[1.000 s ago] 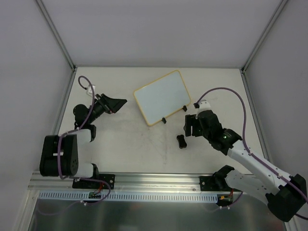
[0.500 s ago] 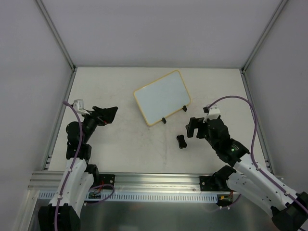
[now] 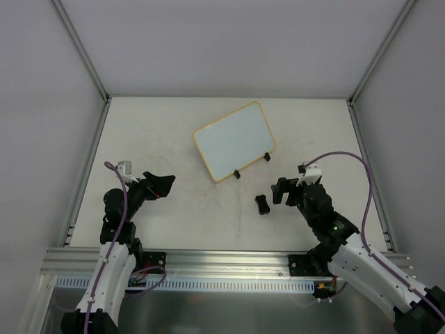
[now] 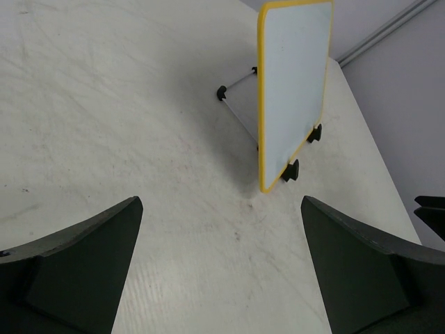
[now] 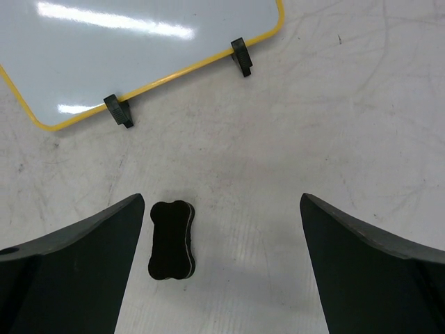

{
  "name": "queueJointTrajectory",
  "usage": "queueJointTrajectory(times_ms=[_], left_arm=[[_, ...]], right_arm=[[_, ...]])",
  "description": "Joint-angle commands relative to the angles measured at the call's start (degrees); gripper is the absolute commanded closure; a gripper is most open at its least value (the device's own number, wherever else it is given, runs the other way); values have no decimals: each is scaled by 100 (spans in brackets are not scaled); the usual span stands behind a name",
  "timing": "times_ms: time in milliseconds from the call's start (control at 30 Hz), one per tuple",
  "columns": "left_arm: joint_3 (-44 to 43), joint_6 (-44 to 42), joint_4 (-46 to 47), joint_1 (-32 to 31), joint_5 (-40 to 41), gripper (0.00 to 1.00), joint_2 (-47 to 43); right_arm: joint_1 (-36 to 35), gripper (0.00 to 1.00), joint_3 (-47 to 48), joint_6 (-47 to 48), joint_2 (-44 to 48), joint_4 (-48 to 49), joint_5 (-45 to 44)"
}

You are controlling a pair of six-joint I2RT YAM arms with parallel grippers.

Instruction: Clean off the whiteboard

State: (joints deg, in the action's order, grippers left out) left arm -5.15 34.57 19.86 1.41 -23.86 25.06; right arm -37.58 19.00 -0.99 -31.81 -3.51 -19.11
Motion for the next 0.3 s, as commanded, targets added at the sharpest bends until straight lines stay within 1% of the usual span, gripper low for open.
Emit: queueJointTrajectory(times_ms=[0, 133, 267], left_arm=[[-100, -231, -25, -62, -58, 1, -27], [-118, -240, -61, -79, 4, 1, -19], [-171, -319, -157, -79, 13, 1, 8]], right_arm=[[23, 1, 86, 47, 9, 527, -180], [23, 1, 121, 47, -237, 535, -145], [23, 1, 60, 56, -282, 658, -163]])
